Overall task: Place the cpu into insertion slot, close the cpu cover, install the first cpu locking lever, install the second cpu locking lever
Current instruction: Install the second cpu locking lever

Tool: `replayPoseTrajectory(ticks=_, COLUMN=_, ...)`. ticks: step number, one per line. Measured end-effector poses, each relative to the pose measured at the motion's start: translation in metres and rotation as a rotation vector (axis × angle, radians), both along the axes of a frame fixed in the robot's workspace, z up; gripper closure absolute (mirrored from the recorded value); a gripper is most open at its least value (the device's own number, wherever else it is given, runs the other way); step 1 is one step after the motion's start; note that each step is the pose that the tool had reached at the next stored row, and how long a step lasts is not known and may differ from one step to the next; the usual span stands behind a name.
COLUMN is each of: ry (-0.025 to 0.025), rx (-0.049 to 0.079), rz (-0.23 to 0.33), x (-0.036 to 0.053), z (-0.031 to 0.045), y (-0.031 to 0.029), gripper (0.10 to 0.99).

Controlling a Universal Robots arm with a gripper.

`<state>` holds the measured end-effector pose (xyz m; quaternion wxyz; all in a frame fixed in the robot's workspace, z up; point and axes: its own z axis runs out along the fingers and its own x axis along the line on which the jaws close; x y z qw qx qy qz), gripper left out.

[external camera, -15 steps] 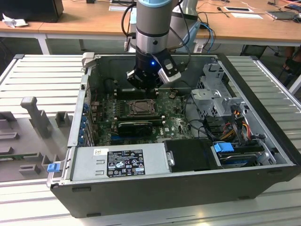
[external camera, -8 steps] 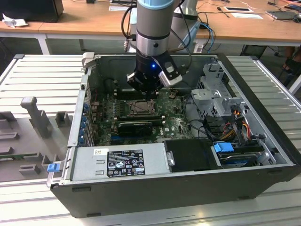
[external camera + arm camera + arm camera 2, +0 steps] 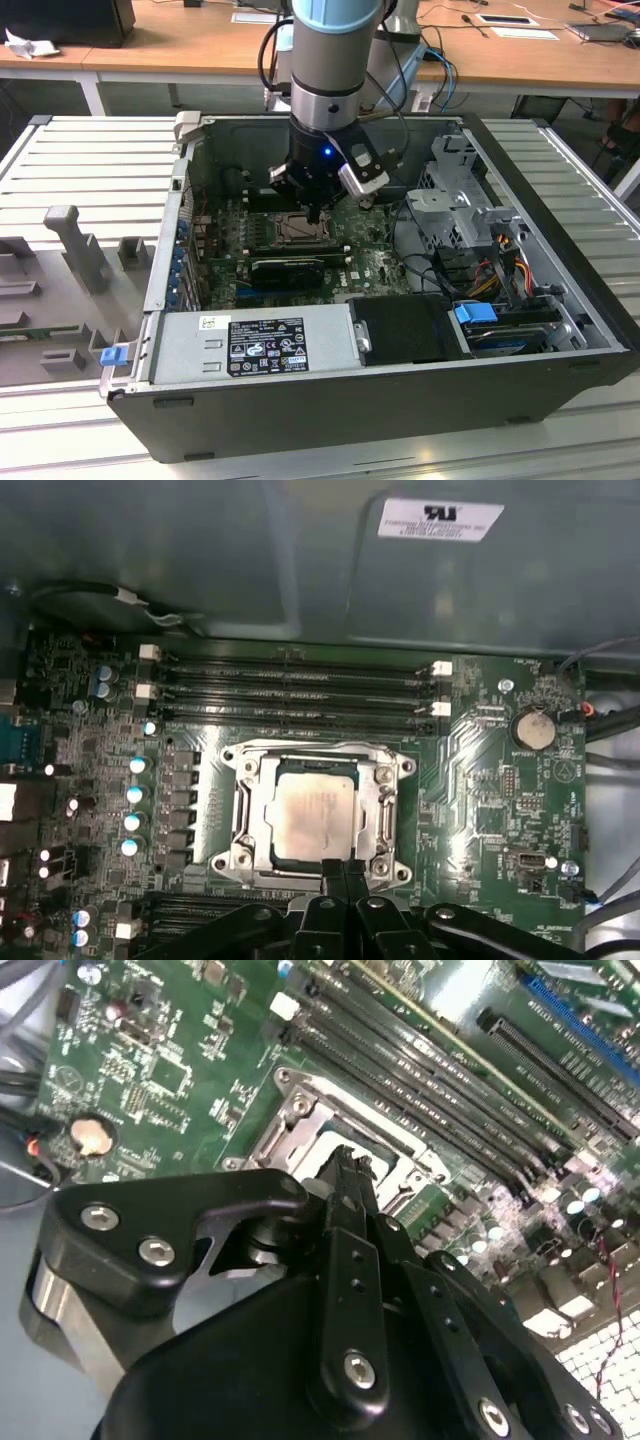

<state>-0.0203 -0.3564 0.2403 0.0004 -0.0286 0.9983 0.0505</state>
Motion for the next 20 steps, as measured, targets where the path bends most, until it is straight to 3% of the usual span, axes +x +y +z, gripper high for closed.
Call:
replayPoseTrajectory(ticks=9, ry=0.0007, rx=0.004, rz=0.007, x=-0.0007, z=-0.002, y=-0.0197, gripper=0.98)
replayPoseTrajectory(ticks=12, ry=0.0007, rx=0.006, rz=0.023, x=-0.0063, z=-0.0034, y=-0.0204, gripper=0.98)
replayPoseTrajectory(ticks=18, ry=0.0007, rx=0.007, rz=0.048, x=-0.0292, z=-0.0095, y=-0.0208, gripper=0.98)
replayPoseTrajectory(ticks=20, ry=0.0005, rx=0.009, rz=0.048, x=-0.0316, z=-0.0108, y=-0.0207, gripper=0.98)
